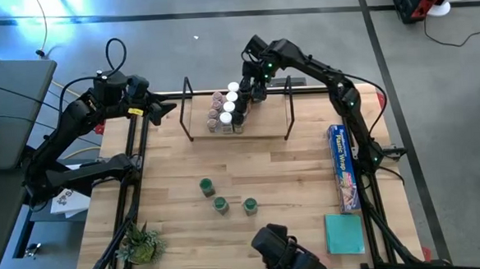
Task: Shelf spices
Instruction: Put the top right green seasoning bottle on the shelf, then put the bottom right green seasoning bottle on the shelf aligned with the other green seasoning bottle
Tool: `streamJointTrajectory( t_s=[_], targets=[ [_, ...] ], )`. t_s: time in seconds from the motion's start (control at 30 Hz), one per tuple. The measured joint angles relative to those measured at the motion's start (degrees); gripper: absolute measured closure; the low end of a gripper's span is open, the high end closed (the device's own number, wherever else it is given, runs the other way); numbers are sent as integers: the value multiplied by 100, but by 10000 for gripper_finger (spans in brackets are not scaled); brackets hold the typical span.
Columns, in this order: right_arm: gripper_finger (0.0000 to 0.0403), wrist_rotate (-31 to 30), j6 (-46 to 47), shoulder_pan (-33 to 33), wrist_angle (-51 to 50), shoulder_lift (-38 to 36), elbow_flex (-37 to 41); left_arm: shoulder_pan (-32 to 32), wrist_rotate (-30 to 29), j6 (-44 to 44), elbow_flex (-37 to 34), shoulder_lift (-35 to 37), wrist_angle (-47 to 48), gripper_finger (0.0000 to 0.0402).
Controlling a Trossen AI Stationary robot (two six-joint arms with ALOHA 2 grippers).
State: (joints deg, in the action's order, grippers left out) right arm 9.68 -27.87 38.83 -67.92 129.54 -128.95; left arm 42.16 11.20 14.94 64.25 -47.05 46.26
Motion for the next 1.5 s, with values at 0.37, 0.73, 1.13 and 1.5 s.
streamJointTrajectory(
  t_s=[0.37,0.73,1.13,1.5],
  targets=[
    [132,144,409,101,-50,-783,-5,1,11,85,0,2,9,119],
    [139,962,1381,-2124,-127,-1939,-9,0,710,150,1,28,321,119],
    [139,742,3385,-4479,566,-1886,1240,-150,1014,-683,0,303,1531,119],
    [139,-48,3688,-5348,972,-1740,2097,-150,1060,-1137,0,534,1888,119]
  ],
)
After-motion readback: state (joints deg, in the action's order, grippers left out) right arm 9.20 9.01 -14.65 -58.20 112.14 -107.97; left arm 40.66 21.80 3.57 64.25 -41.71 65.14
